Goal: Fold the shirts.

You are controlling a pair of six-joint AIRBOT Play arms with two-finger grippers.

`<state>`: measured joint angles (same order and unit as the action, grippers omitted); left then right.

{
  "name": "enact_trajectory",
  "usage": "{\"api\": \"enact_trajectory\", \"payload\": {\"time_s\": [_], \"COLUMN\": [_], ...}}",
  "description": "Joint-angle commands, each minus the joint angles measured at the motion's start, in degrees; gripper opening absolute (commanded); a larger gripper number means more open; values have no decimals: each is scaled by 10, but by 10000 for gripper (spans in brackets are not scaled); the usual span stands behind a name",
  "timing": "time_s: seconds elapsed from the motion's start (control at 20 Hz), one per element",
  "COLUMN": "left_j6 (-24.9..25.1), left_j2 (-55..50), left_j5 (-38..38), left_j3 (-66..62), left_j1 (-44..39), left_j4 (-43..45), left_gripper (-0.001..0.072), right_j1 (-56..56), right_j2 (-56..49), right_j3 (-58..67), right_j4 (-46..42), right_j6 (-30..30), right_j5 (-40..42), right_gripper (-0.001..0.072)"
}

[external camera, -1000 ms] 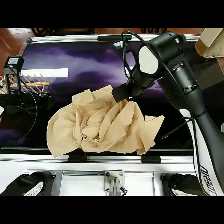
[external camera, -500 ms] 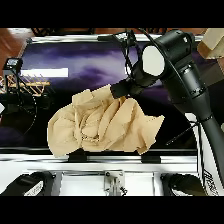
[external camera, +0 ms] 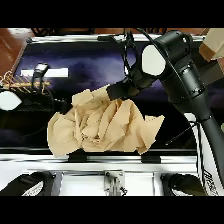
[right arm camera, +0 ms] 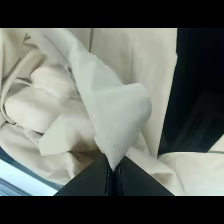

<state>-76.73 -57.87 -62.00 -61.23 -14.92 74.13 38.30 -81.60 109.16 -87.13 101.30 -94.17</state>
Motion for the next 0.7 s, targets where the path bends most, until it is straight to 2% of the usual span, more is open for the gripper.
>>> {"api": "enact_trajectory", "payload": {"time_s": [0.0, 0.05, 0.2, 0.4, 0.55, 0.65], "left_j6": [116, 121, 179, 241, 249, 254], "left_j2": [-66, -85, -134, -160, -181, -196], "left_j5": [47, 55, 61, 97, 146, 152], "left_j3": [-1, -1, -5, -12, -12, -12], "left_j1": [-23, -23, -22, -23, -23, -23], "left_j4": [-56, -60, -92, -90, -91, -108], "left_gripper": [678, 678, 678, 674, 673, 659], "right_j1": [0, 0, 0, 0, 0, 0], "right_j2": [0, 0, 0, 0, 0, 0], "right_j3": [0, 0, 0, 0, 0, 0], "right_j4": [18, 18, 18, 18, 22, 22], "right_j6": [-2, -2, -2, -2, -2, -2], "right_j5": [-26, -34, -36, -35, -35, -35], "right_gripper": [73, 74, 73, 73, 73, 74]}}
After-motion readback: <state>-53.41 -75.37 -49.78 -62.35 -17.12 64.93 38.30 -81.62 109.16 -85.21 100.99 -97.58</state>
